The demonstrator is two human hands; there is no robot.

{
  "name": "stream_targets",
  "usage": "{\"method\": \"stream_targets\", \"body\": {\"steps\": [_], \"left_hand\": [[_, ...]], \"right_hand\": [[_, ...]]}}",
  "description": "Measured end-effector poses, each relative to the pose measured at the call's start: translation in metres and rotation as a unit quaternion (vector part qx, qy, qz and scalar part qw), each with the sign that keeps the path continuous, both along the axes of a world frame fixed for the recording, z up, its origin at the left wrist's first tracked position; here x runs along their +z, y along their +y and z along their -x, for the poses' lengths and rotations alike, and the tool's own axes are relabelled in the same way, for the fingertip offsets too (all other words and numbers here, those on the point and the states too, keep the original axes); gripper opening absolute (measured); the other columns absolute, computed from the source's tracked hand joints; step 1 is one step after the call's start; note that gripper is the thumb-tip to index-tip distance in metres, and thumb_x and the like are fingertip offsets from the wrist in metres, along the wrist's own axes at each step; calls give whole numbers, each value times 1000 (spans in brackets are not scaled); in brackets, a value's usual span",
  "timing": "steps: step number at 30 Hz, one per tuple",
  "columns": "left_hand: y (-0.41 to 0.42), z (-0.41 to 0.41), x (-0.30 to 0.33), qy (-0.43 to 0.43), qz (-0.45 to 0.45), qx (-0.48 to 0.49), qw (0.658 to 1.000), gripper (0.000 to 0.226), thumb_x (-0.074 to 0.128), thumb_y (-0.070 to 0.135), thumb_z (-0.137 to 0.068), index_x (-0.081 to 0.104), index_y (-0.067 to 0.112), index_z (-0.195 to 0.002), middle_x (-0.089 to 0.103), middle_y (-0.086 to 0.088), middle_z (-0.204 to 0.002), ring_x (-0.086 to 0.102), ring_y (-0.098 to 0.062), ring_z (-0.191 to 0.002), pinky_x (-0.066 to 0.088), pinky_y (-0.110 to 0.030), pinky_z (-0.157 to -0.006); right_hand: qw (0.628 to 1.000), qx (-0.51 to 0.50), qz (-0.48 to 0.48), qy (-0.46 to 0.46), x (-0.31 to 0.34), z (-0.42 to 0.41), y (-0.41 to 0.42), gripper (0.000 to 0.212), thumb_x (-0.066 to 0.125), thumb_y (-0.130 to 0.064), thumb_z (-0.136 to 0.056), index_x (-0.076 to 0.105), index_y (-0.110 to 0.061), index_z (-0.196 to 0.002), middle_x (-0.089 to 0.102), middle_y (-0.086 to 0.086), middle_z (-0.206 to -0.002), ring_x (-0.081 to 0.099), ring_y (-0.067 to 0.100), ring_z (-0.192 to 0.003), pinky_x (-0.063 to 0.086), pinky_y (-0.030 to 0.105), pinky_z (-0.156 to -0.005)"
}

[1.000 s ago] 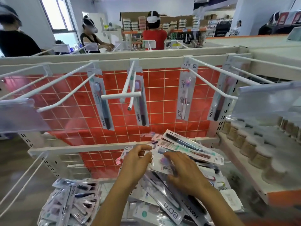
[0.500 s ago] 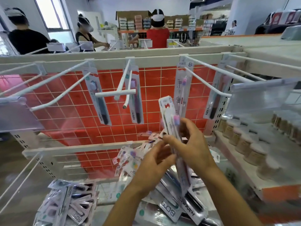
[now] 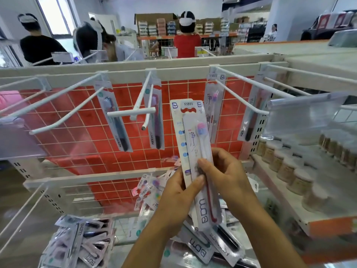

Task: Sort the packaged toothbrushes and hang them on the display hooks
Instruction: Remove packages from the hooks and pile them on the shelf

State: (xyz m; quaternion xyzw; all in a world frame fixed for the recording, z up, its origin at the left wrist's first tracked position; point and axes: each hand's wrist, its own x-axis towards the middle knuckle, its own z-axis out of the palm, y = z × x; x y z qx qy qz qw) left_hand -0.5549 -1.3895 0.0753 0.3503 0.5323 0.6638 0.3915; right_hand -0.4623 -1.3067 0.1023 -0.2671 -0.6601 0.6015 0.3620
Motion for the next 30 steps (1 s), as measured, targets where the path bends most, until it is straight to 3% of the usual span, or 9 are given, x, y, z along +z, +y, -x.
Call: {"method": "stream_targets", "body": {"steps": [4,10,14,22,27,30], "left_hand": [[-1,-3,3,-5,3,12,1000,33,59,35,-74,60,28,-106,75,1,-95,72,-20,-91,57,-39,-80],[-2,-4,5,-79,5,41,996,35,51,36,-85,59,19,-115,75,-7,-95,73,-25,-87,59,-36,-67],[0,-8,8,-88,0,42,995,41,50,39,-82,60,19,-117,75,-7,-97,72,-26,-90,58,-43,-74],[8,-21,8,-164,4,-3,986,61,31,59,-84,60,23,-124,70,-9,-114,67,-27,-106,50,-51,-92],[11,-31,9,-165,-11,-31,986,56,27,53,-91,60,22,-124,71,-8,-114,67,-25,-106,52,-45,-88],[11,-36,9,-137,-22,-51,989,54,29,53,-85,63,26,-116,72,-7,-109,68,-24,-103,51,-46,-89]], "right_hand": [[999,1,31,22,3,-6,-4,15,62,-18,-88,62,-15,-103,73,2,-92,72,16,-82,59,28,-67],[996,-27,70,53,9,-20,-5,13,61,-18,-87,60,-15,-100,74,2,-88,72,19,-80,59,29,-65],[993,0,74,87,15,-31,-11,28,62,-26,-77,58,-11,-100,75,4,-86,72,19,-76,56,24,-60],[995,-29,56,79,14,-53,-13,28,58,-31,-78,59,-10,-97,73,11,-84,72,25,-75,60,39,-67],[995,-40,43,75,13,-65,-14,26,57,-30,-76,60,-11,-94,74,-1,-79,71,14,-71,57,26,-62],[995,-42,30,84,11,-70,-15,25,59,-27,-75,62,-10,-93,73,-3,-80,70,12,-74,57,24,-64]]}}
